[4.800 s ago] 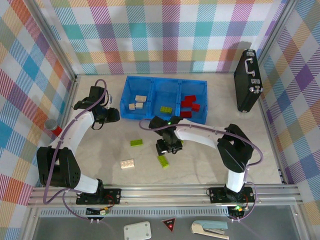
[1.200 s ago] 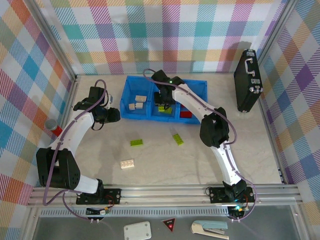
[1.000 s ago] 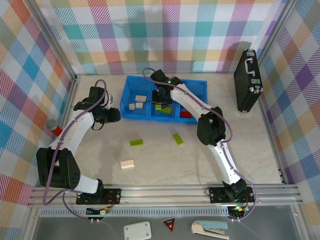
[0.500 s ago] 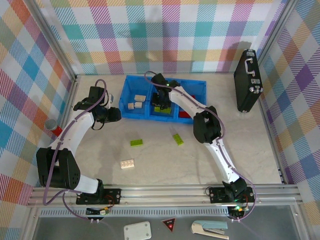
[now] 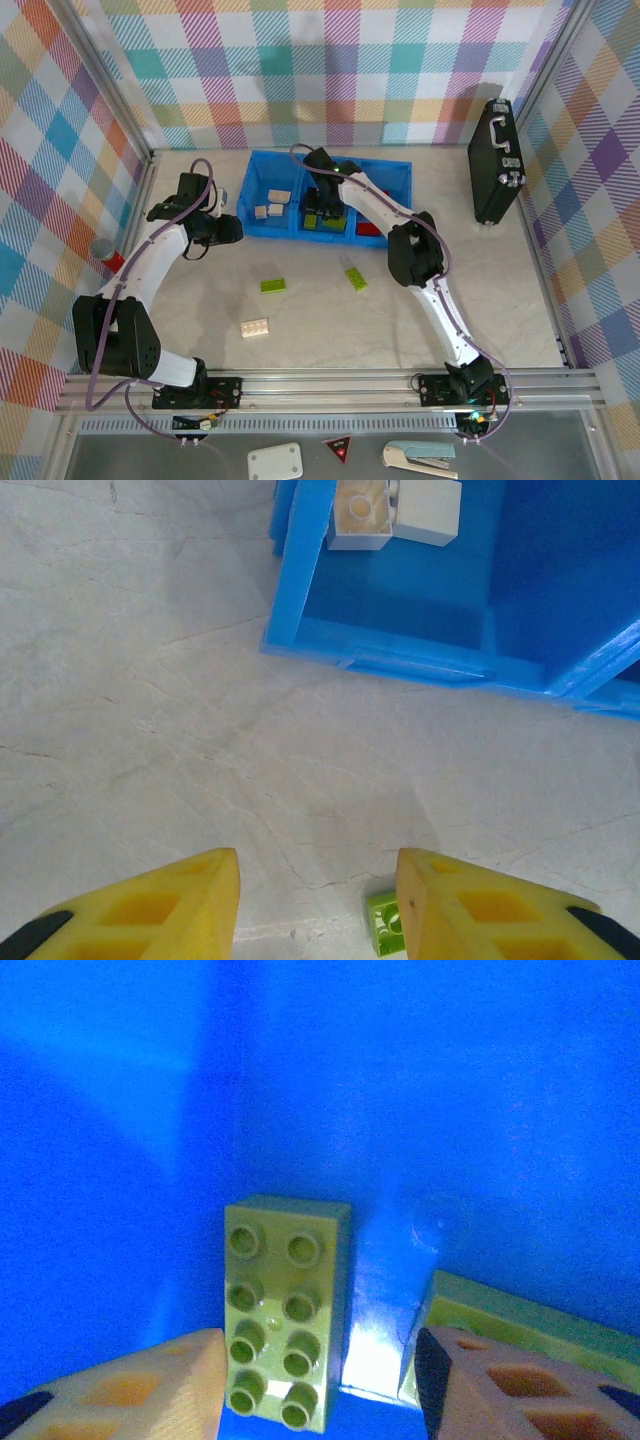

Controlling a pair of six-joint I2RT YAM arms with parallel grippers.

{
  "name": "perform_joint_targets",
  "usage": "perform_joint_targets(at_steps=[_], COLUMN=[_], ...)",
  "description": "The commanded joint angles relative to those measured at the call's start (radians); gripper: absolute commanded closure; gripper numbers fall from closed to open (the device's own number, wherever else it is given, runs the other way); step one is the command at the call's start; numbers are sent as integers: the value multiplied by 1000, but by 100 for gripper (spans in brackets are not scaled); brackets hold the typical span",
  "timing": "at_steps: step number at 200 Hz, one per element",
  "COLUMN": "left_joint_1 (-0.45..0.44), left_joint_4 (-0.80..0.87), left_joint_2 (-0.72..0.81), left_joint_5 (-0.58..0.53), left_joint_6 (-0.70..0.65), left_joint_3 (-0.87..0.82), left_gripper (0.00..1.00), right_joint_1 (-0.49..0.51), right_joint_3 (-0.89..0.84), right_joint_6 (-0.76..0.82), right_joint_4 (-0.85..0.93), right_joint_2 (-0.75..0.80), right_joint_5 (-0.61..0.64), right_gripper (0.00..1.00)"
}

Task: Sort the legos into containers by color
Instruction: Place the lego in the container, then rotate the container at the top-center of the table.

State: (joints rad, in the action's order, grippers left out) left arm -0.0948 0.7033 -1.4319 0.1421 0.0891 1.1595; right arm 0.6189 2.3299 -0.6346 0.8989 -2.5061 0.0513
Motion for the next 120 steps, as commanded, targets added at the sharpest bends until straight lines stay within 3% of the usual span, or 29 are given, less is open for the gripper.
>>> perform_joint_targets(at_steps=[1,120], left_joint_1=[12,11], left_joint_4=[-7,-7], left_joint_2=[-10,-20], left_joint_5=[23,36], left_joint_6=[9,12], left_joint_3=[-3,-3], left_gripper=[55,55], right_joint_1=[3,-2], right_joint_3=[-32,-122], right_joint_6=[32,141], right_joint_4=[29,161], right_joint_2=[92,210], right_joint_5=[5,115], right_gripper=[44,38])
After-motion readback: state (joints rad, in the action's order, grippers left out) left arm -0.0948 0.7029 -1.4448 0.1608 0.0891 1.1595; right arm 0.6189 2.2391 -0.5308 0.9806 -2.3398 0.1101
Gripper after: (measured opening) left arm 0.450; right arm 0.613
